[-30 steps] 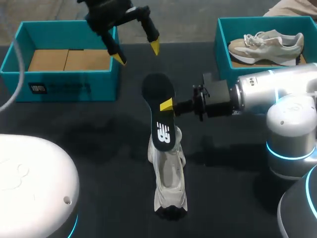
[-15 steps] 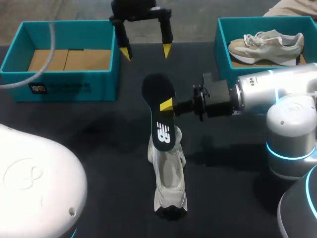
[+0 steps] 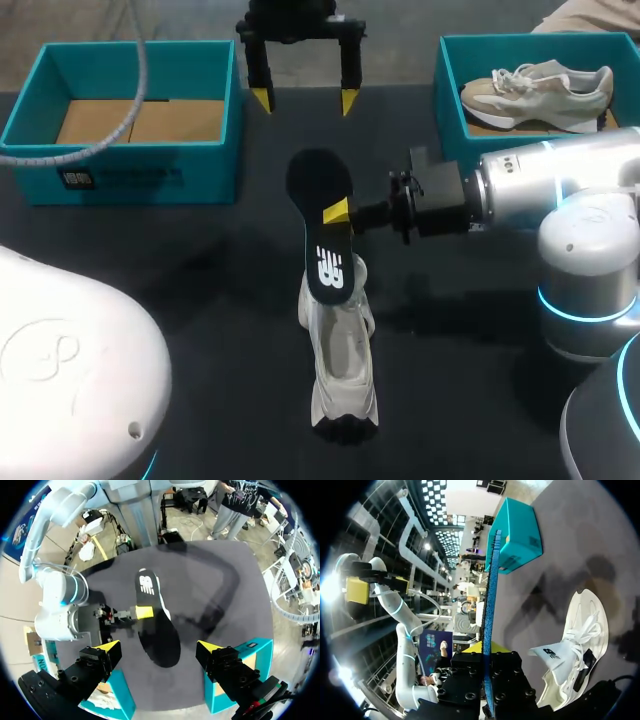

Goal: Take the shoe out of the shoebox, open the shoe tongue, remove and reinsert the insole, then place the shoe into the shoebox

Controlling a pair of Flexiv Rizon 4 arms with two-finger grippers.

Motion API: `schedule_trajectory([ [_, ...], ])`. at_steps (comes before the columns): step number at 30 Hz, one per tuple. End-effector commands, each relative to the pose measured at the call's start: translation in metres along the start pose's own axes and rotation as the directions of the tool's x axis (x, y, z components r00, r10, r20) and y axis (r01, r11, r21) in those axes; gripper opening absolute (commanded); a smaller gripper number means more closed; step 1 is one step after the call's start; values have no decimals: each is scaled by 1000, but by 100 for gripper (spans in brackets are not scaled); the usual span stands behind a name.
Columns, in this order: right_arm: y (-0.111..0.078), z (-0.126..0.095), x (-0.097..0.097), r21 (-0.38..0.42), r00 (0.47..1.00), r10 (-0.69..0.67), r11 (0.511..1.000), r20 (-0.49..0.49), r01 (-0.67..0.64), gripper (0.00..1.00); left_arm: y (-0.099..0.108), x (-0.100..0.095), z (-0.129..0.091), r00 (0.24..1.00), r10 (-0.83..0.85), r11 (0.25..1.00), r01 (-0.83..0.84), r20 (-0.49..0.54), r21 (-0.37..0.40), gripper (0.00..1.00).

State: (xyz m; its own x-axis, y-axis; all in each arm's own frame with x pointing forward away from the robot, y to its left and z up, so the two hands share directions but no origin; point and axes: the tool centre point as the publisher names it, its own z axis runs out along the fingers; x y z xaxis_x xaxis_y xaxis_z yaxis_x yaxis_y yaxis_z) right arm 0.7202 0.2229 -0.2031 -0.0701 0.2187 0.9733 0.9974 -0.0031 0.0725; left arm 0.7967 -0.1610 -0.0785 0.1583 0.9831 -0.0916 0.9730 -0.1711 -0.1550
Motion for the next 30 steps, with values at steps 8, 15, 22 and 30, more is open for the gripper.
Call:
schedule_trajectory([
  [8,0,1,0,-1,1000,0,1000,2,0,0,-9,32,11,990,-59,989,76,130,-130,100],
  [15,0,1,0,-1,1000,0,1000,2,0,0,-6,49,6,948,-71,979,126,311,-158,100],
  [22,0,1,0,-1,1000,0,1000,2,0,0,-15,61,7,805,-15,972,150,593,-179,100],
  [30,0,1,0,-1,1000,0,1000,2,0,0,-47,59,11,582,126,953,154,803,-262,100],
])
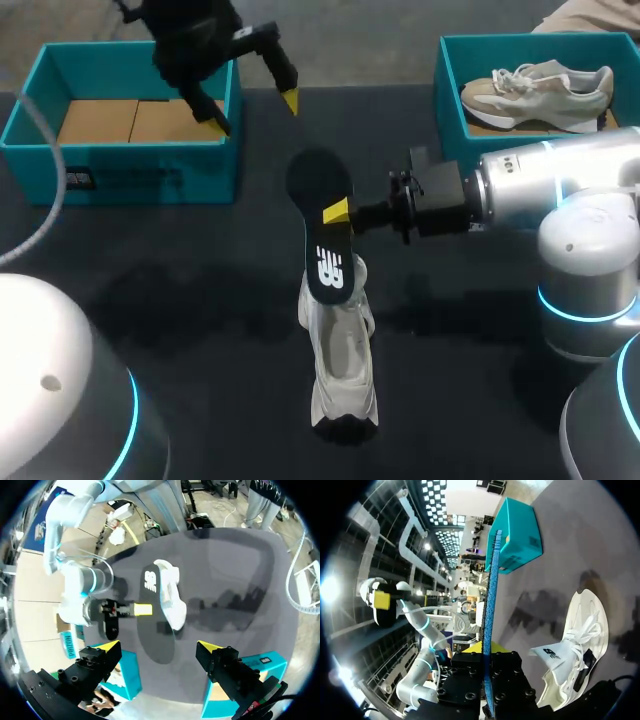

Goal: Take the shoe out of the shoebox, open the shoe tongue, remove and reinsert the insole, then place the shoe into the shoebox

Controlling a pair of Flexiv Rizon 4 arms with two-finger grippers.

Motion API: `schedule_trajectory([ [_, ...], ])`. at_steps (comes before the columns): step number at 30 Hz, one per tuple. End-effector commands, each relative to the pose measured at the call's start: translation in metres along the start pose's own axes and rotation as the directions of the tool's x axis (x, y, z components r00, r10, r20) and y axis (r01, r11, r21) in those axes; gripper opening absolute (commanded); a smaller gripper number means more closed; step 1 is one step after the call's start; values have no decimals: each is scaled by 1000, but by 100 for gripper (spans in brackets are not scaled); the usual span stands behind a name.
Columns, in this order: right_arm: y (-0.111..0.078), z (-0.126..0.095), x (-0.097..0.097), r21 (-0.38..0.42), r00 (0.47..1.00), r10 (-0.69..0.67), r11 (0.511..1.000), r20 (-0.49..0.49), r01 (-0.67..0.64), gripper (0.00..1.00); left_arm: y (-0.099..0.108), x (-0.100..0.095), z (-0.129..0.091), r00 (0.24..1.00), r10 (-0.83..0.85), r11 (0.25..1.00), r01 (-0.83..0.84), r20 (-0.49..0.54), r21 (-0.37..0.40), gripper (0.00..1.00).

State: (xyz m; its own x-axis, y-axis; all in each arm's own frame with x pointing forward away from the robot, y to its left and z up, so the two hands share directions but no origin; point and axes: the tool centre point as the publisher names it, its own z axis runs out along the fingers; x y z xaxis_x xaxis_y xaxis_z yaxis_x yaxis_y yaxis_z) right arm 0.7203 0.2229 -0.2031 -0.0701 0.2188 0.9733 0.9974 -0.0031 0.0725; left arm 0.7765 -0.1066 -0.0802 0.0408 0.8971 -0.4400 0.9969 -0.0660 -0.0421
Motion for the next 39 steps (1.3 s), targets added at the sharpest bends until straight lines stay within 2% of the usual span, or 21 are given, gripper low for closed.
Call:
schedule_trajectory([
  [1,-1,1,0,-1,1000,0,1000,2,0,0,-21,13,4,813,93,987,1,575,-162,100],
  [8,-1,1,0,-1,1000,0,1000,2,0,0,-32,27,9,714,116,976,46,690,-212,100],
  [15,-1,1,0,-1,1000,0,1000,2,0,0,-29,50,9,602,127,957,133,789,-256,100],
  [20,-1,1,0,-1,1000,0,1000,2,0,0,-33,52,5,503,168,949,151,848,-278,100],
  [22,-1,1,0,-1,1000,0,1000,2,0,0,-34,51,6,486,180,945,156,855,-288,100],
  [34,-1,1,0,-1,1000,0,1000,2,0,0,-35,51,9,501,180,950,135,846,-282,100],
  [35,-1,1,0,-1,1000,0,1000,2,0,0,-32,51,13,496,187,946,141,848,-291,100],
  [37,-1,1,0,-1,1000,0,1000,2,0,0,-29,53,18,445,168,951,161,880,-263,100],
  [39,-1,1,0,-1,1000,0,1000,2,0,0,-28,57,23,435,158,951,175,887,-255,100],
])
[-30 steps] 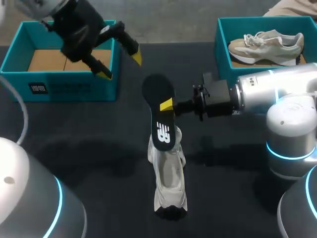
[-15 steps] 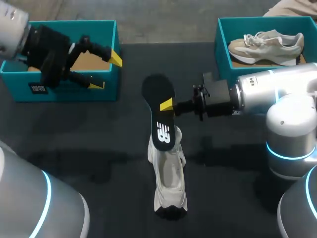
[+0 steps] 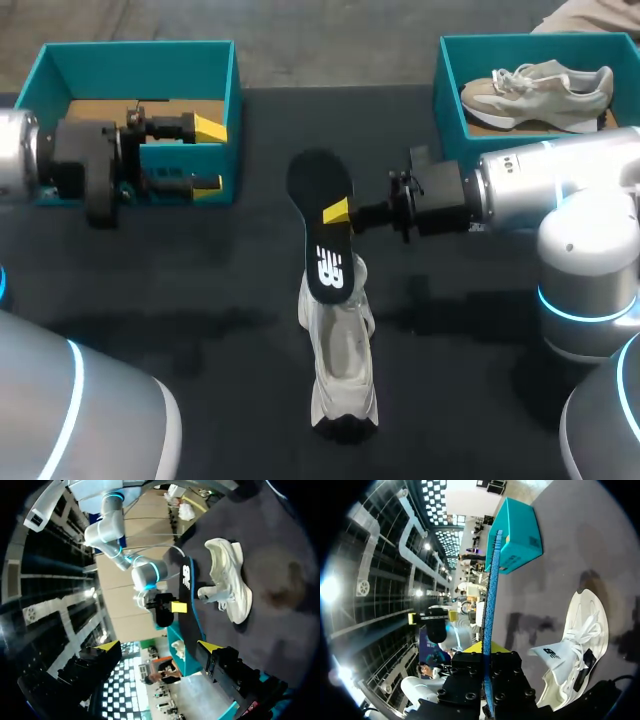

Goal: Take the shoe out of the shoebox, open the shoe tongue, remove and reinsert the insole, then place the shoe into the shoebox

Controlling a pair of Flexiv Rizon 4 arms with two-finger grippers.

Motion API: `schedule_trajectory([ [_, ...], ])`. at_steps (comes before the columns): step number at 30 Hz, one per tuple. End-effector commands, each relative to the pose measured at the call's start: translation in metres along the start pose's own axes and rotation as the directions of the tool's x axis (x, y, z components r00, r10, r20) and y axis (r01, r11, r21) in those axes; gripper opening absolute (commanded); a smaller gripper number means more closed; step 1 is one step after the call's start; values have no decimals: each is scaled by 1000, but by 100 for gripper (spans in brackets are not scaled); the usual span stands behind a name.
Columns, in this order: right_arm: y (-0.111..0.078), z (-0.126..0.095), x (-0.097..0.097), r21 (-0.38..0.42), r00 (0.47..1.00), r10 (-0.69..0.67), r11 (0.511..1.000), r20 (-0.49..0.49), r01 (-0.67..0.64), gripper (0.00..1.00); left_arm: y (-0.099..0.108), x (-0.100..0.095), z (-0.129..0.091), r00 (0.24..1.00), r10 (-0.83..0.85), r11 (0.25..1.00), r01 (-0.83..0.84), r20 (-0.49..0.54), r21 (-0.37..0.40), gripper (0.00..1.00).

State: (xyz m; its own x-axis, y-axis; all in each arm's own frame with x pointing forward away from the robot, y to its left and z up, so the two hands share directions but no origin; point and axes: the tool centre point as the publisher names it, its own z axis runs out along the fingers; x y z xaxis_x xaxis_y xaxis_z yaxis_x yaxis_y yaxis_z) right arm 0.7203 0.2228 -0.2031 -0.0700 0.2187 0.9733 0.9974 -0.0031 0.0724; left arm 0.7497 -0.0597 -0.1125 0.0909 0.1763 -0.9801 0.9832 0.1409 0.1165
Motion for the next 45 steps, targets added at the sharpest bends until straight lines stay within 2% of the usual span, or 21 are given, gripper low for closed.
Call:
schedule_trajectory([
  [1,-1,1,0,-1,1000,0,1000,2,0,0,-1,14,6,981,-14,997,28,196,-65,100],
  [12,-1,1,0,-1,1000,0,1000,2,0,0,3,37,20,966,-134,986,152,221,-66,100],
  [21,-1,1,0,-1,1000,0,1000,2,0,0,5,63,41,955,-206,974,222,214,-54,100],
  [27,-1,1,0,-1,1000,0,1000,2,0,0,3,67,60,933,-248,959,275,260,-72,100],
  [36,-6,6,4,-14,1000,-6,1000,-3,6,0,2,66,83,931,-260,959,281,258,-47,100],
  [37,-7,6,4,-15,1000,-6,1000,-3,6,0,3,67,84,930,-261,958,281,258,-46,95],
  [41,-11,10,4,-20,1000,-3,1000,-5,3,0,4,69,89,928,-265,957,287,260,-47,89],
  [42,-12,11,3,-21,1000,-2,1000,-7,2,0,4,69,91,926,-266,956,289,267,-51,77],
  [43,-13,12,2,-26,1000,4,1000,-3,-4,0,3,70,92,925,-265,956,289,271,-53,70],
  [45,-14,13,0,-34,1000,6,999,-15,-6,0,0,71,96,924,-263,956,288,276,-54,70],
])
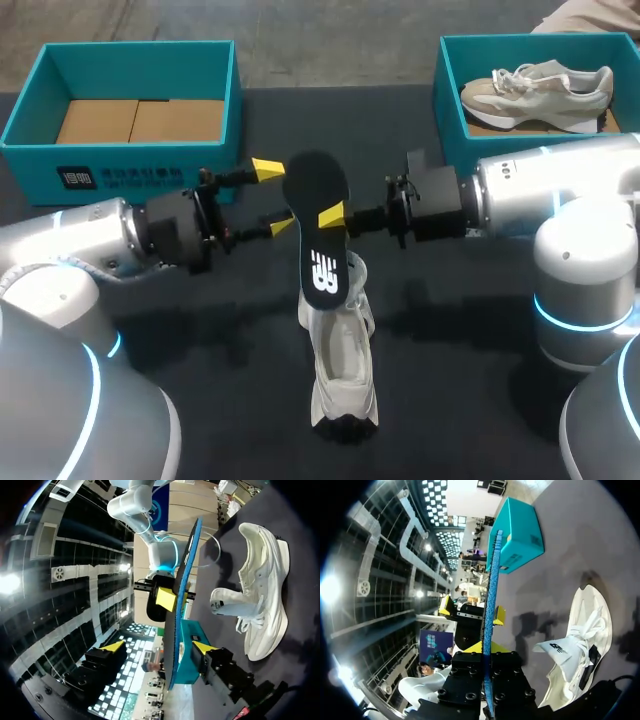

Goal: Take the shoe out of the shoebox, open the shoe tongue, remove and reinsert the insole, then place the shoe into the shoebox

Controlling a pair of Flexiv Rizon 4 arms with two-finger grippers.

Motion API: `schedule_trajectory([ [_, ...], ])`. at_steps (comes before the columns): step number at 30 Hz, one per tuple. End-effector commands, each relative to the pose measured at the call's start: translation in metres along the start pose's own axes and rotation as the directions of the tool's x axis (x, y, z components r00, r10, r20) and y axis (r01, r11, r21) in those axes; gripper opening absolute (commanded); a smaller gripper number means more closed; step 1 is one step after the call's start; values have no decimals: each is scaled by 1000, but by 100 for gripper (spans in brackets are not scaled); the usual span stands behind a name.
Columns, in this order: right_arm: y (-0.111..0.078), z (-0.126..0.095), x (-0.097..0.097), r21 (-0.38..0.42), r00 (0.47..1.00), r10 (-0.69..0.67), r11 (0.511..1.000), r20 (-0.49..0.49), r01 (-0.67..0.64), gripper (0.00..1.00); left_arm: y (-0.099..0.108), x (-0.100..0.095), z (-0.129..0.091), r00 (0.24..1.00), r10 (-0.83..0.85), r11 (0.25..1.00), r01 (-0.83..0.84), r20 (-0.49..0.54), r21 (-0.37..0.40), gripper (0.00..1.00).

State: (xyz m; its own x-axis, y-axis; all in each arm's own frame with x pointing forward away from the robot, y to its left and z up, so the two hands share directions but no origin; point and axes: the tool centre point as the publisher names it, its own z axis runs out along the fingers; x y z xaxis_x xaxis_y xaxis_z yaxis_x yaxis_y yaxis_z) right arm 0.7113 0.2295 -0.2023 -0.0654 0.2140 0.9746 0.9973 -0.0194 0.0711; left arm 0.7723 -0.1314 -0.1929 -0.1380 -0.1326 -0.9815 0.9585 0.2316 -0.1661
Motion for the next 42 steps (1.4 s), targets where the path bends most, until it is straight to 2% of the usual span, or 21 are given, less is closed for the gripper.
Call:
schedule_trajectory([
  [1,-6,7,-3,-18,1000,1,1000,-10,-1,0,-3,6,9,1000,4,1000,-4,18,-4,69],
  [11,-6,7,-3,-18,1000,1,1000,-10,-1,0,-7,13,21,1000,16,1000,-16,11,4,48],
  [24,-6,7,-3,-18,1000,1,1000,-10,-1,0,-17,22,28,999,30,999,-30,-26,21,34],
  [30,-6,7,-3,-18,1000,1,1000,-10,-1,0,-17,26,26,999,29,999,-29,-35,13,19],
  [42,-6,7,-3,-18,1000,1,1000,-10,-1,0,-17,25,29,998,57,998,-56,-37,27,19],
])
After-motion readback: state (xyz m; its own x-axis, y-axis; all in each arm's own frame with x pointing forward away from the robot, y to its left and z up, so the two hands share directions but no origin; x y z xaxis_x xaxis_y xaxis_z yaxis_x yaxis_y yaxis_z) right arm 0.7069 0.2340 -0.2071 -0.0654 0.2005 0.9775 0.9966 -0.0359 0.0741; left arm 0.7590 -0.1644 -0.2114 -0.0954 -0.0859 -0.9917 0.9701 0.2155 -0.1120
